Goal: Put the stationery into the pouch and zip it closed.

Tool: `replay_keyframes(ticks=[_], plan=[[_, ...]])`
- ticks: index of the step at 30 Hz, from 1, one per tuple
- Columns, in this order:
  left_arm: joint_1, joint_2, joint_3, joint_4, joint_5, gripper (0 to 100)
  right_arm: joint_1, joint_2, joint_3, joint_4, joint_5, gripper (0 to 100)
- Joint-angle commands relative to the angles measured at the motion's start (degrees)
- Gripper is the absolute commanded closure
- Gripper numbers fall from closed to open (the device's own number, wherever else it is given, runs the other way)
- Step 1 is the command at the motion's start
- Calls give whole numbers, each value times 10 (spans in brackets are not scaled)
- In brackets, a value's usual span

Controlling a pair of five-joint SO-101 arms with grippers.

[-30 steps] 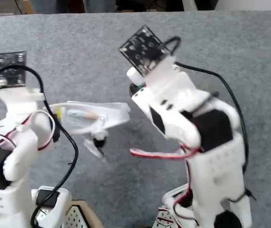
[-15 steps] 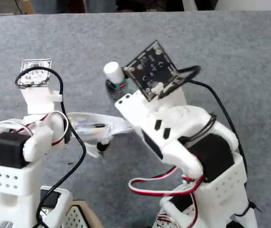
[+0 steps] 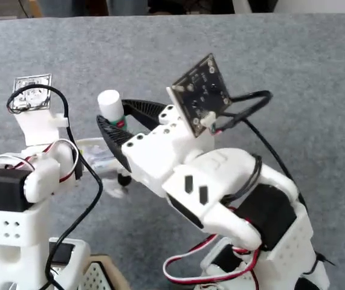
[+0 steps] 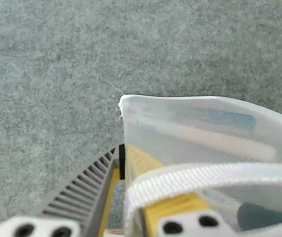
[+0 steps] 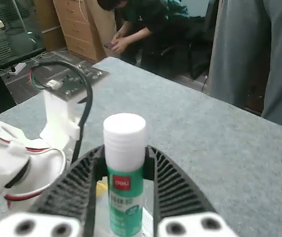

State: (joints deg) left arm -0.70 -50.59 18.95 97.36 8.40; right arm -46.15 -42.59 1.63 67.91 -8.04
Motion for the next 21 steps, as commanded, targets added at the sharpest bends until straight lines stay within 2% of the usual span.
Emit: replay_keyframes(ticks=[1, 7, 13, 17, 21], plan=[[-10, -4, 0, -16, 5, 971, -10, -16, -8, -14, -7, 986], [-10, -5, -4, -13, 5, 971, -18, -17, 29, -22, -6, 986], [-9, -6, -4, -12, 5, 971, -3, -15, 125, -129, -8, 986], [-9, -6, -4, -12, 5, 971, -1, -11, 153, -174, -68, 985], [-13, -6, -4, -12, 5, 971, 0, 6, 155, -183, -68, 985]])
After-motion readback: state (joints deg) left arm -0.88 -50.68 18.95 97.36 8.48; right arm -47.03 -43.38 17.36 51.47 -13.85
